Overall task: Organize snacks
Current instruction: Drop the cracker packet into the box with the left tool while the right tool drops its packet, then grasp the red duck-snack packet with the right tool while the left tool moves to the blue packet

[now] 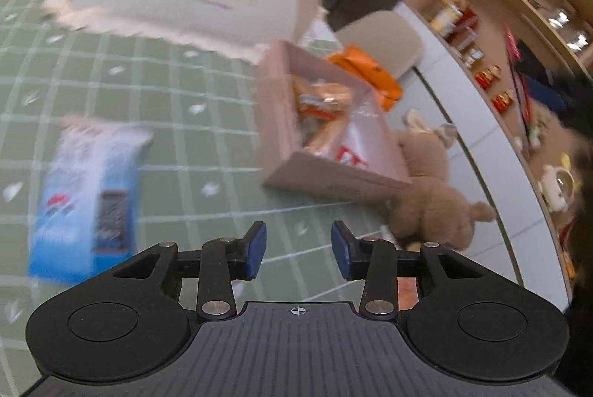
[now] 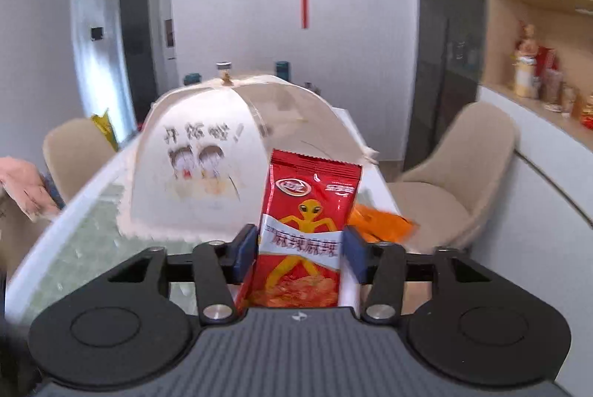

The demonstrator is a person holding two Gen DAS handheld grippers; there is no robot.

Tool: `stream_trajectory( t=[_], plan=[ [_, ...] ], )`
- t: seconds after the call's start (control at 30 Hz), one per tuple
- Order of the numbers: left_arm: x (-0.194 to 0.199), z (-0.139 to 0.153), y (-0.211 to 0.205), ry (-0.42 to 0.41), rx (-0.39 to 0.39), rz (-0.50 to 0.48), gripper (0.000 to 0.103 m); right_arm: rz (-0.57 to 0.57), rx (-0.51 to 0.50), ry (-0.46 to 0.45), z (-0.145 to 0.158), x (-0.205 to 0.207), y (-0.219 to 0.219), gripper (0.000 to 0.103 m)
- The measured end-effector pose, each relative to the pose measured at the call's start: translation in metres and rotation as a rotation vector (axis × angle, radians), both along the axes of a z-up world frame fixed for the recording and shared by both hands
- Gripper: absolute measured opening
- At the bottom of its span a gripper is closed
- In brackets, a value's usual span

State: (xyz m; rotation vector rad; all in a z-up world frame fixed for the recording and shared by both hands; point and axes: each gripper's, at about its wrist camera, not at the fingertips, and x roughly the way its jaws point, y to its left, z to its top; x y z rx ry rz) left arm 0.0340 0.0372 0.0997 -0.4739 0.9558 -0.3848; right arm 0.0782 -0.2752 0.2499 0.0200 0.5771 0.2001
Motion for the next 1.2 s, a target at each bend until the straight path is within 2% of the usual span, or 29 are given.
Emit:
stream_trajectory(
  t=[0.1, 0.23, 0.3, 0.53, 0.67, 0.8, 0.93, 1.0, 1.13, 1.2],
  plan=[
    [-0.022, 0.000, 0.032, 0.008, 0.044, 0.093, 0.043, -0.034, 0.008, 0.041, -0.003, 0.027, 0.004, 0.064],
    [-0.052, -0.012, 0.074, 0.063, 0.087, 0.215, 0.043, 0.027, 0.075, 0.086, -0.026, 0.016, 0.014, 0.065],
    [-0.064, -0.020, 0.090, 0.098, 0.101, 0.266, 0.043, 0.069, 0.055, 0.121, -0.044, 0.007, 0.032, 0.065],
    [-0.089, -0.031, 0.106, 0.116, 0.108, 0.321, 0.043, 0.354, -0.119, 0.210, -0.115, -0.048, 0.119, 0.065],
    [-0.095, -0.035, 0.106, 0.119, 0.124, 0.340, 0.043, 0.447, -0.089, 0.310, -0.145, -0.062, 0.161, 0.065],
    [-0.106, -0.033, 0.101, 0.124, 0.197, 0.355, 0.043, 0.413, -0.022, 0.352, -0.165, -0.046, 0.204, 0.065],
    [-0.122, -0.037, 0.096, 0.175, 0.166, 0.327, 0.043, 0.349, 0.041, 0.409, -0.182, -0.016, 0.240, 0.065],
    [-0.131, -0.041, 0.090, 0.209, 0.137, 0.301, 0.043, 0.331, 0.024, 0.421, -0.193, -0.001, 0.261, 0.065],
    [-0.142, -0.050, 0.076, 0.259, 0.109, 0.241, 0.043, 0.310, -0.085, 0.433, -0.212, 0.018, 0.298, 0.065],
    [-0.143, -0.052, 0.071, 0.273, 0.116, 0.225, 0.043, 0.316, -0.078, 0.455, -0.219, 0.025, 0.305, 0.070]
  ],
)
